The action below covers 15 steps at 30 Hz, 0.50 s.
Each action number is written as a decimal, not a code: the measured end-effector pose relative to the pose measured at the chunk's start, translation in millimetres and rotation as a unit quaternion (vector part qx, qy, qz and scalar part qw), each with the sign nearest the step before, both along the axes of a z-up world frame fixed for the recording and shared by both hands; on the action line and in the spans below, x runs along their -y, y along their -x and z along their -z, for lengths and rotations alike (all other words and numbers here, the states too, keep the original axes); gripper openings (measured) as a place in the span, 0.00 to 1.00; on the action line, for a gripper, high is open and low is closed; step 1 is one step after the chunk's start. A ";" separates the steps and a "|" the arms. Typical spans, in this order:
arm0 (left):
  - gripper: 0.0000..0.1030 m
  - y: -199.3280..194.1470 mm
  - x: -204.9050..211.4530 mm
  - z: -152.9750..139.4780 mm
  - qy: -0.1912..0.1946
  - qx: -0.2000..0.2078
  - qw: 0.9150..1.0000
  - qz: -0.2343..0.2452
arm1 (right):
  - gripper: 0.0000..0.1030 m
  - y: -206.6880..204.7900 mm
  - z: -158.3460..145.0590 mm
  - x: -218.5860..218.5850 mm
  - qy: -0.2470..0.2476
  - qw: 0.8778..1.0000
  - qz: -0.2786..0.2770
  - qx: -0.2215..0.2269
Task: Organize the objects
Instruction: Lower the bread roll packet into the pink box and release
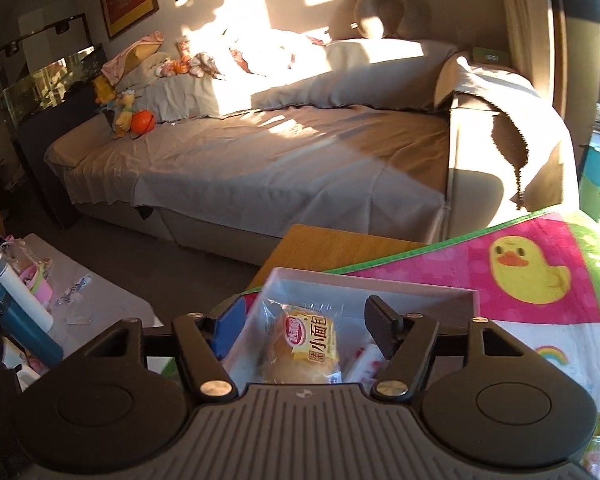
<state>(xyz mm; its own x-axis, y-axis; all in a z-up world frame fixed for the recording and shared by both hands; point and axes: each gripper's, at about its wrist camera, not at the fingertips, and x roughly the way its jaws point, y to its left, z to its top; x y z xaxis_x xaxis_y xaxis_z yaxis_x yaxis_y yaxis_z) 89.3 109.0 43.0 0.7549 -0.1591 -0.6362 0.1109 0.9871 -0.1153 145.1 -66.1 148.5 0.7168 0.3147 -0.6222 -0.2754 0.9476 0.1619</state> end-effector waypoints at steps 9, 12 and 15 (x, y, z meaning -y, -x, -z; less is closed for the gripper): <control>0.15 0.1 -0.2 -1.2 0.002 0.002 1.000 -0.004 | 0.73 7.8 32.1 100.9 -0.004 0.991 0.116 -0.064; 0.15 1.6 1.4 -0.4 0.000 0.002 1.000 -0.004 | 0.73 6.3 51.8 114.4 0.003 0.987 0.136 -0.082; 0.15 2.3 2.1 -0.8 -0.003 0.001 1.000 -0.004 | 0.72 -1.1 69.7 121.2 -0.008 0.984 0.149 -0.100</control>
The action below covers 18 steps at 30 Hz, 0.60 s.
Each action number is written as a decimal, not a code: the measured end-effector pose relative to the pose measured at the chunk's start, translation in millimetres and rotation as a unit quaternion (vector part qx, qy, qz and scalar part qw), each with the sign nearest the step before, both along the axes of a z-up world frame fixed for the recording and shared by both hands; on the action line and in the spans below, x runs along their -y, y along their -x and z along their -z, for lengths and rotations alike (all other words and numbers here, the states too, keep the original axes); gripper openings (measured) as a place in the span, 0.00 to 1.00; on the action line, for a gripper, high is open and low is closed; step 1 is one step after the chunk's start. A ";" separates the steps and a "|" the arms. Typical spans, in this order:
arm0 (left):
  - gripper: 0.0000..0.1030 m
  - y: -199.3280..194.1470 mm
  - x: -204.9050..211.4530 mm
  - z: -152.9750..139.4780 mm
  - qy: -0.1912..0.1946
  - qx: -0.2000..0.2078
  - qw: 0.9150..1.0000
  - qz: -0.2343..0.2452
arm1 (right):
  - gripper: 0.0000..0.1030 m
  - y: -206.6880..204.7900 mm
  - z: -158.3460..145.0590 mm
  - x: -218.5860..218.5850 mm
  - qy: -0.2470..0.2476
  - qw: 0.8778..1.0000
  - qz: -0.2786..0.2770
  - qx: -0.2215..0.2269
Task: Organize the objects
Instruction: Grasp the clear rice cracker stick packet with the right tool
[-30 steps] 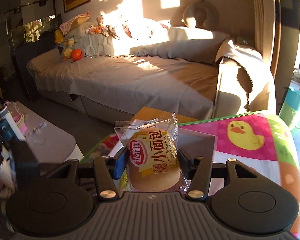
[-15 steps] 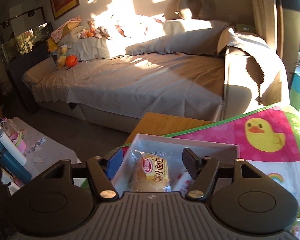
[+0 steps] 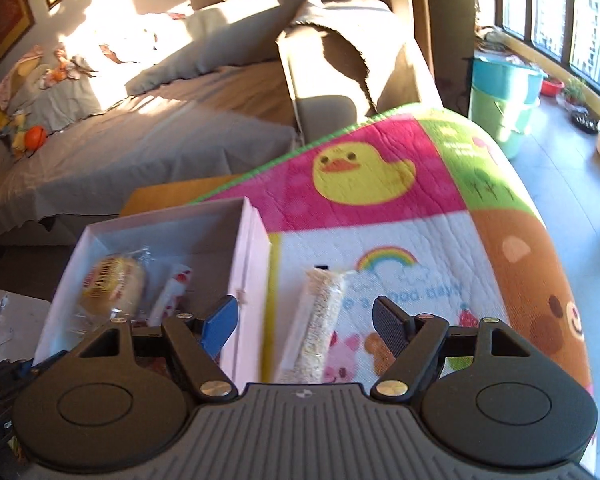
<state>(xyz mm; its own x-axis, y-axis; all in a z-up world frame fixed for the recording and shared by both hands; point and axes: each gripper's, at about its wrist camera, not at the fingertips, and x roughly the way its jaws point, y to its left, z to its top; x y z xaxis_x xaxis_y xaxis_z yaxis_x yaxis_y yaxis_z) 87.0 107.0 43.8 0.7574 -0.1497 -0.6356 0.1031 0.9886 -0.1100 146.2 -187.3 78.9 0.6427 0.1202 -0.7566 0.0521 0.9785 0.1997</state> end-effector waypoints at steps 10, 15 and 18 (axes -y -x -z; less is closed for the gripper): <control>0.15 1.2 1.6 -1.1 -0.005 -0.003 1.000 0.000 | 0.26 -9.1 37.7 10.8 -0.046 0.998 -0.001 -0.053; 0.15 1.3 1.7 -1.2 -0.004 -0.002 1.000 0.000 | 0.26 18.6 34.2 11.9 -0.009 0.998 -0.012 -0.053; 0.15 1.3 1.8 -1.2 -0.005 -0.003 1.000 0.000 | 0.26 43.3 32.0 13.8 -0.005 0.998 -0.020 -0.061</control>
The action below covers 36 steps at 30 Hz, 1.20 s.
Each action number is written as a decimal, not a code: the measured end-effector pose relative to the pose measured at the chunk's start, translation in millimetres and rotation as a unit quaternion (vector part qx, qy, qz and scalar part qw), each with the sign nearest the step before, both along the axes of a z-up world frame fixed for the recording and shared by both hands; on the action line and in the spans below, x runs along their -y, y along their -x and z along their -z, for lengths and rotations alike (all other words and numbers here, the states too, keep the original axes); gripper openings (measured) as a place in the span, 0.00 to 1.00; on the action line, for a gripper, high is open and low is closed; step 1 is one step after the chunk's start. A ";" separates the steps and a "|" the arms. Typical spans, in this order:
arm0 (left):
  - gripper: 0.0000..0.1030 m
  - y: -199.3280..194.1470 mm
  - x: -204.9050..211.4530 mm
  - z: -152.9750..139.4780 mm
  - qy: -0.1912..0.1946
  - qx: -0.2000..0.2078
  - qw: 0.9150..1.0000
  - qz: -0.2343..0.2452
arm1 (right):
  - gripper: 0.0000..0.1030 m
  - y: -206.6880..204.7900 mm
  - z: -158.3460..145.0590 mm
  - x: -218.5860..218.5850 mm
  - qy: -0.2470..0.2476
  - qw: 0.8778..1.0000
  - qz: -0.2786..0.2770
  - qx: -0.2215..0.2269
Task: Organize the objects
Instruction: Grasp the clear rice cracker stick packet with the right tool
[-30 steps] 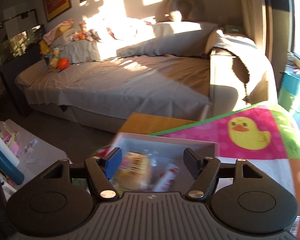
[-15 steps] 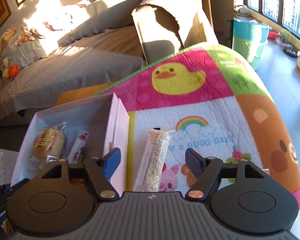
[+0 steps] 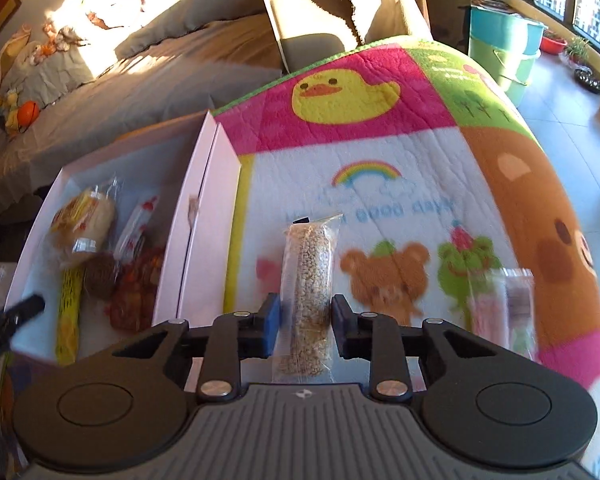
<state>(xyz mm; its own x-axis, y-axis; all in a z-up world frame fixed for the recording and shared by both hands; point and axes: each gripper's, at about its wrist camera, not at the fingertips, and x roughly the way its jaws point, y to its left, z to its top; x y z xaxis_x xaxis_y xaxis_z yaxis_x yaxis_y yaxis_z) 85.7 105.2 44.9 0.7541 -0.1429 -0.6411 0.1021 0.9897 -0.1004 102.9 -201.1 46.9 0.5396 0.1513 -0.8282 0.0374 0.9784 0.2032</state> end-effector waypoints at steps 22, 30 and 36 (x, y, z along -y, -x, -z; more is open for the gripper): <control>0.15 0.9 -1.2 0.1 0.004 0.000 1.000 0.000 | 0.05 130.4 -98.7 -68.1 0.021 0.985 -0.149 0.089; 0.16 0.8 -2.9 0.6 0.007 0.000 1.000 0.001 | 0.46 126.9 -63.0 -80.4 0.066 0.985 -0.153 0.041; 0.16 0.9 -3.1 0.6 0.007 0.000 1.000 0.002 | 0.46 125.8 -14.1 -84.1 0.085 0.984 -0.153 -0.021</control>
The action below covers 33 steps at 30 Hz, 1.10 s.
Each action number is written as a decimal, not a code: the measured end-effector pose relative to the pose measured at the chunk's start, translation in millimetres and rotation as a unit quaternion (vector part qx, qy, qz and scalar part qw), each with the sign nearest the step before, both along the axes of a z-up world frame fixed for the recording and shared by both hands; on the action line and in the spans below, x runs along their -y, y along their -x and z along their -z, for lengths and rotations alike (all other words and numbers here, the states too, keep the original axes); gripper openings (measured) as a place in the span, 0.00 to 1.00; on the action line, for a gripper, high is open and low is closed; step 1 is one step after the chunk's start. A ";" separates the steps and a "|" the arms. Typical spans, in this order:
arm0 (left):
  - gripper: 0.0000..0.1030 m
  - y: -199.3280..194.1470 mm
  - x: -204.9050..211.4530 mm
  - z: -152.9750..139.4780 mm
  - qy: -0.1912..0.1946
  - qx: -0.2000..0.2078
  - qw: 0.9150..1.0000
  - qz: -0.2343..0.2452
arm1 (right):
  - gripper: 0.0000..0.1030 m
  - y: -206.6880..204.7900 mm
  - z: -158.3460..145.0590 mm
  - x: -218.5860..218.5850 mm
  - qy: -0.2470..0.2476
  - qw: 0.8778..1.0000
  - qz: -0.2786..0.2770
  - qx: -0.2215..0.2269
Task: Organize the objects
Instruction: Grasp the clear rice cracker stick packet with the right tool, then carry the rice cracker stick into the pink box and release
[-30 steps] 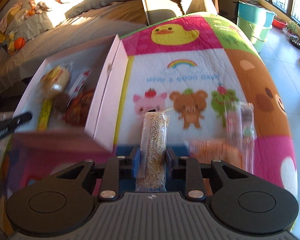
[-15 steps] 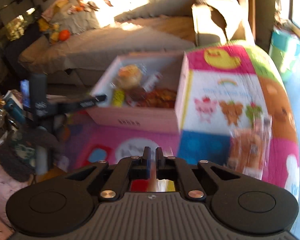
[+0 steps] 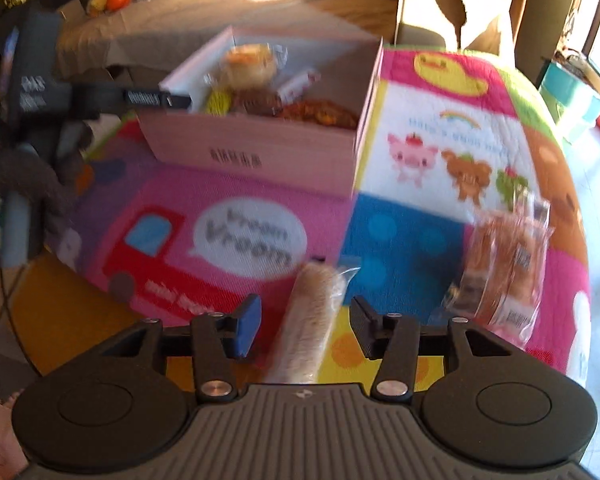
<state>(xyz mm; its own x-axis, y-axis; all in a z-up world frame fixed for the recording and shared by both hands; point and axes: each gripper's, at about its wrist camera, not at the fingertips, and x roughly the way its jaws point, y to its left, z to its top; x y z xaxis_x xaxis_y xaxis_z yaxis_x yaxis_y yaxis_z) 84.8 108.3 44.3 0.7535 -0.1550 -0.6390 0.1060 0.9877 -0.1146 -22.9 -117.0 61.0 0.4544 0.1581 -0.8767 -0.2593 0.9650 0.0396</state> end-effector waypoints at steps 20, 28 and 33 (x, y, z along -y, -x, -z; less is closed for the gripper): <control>0.16 0.3 0.1 0.0 0.000 0.000 1.000 -0.001 | 0.27 -51.8 -123.3 -12.0 -0.140 0.970 -0.006 0.198; 0.16 0.2 0.3 0.1 0.000 0.000 1.000 0.000 | 0.27 -119.1 -92.7 -15.3 -0.173 0.967 0.089 0.162; 0.16 0.5 0.0 0.0 0.001 0.000 1.000 0.000 | 0.29 -140.1 -69.8 -19.9 -0.188 0.967 0.104 0.137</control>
<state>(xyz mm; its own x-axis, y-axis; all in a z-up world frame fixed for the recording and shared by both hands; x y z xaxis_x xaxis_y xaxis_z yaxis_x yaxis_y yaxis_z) 84.3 108.3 44.3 0.7538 -0.1558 -0.6384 0.1062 0.9876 -0.1156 117.2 -97.1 130.7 0.7170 0.3225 -0.6180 -0.1117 0.9282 0.3548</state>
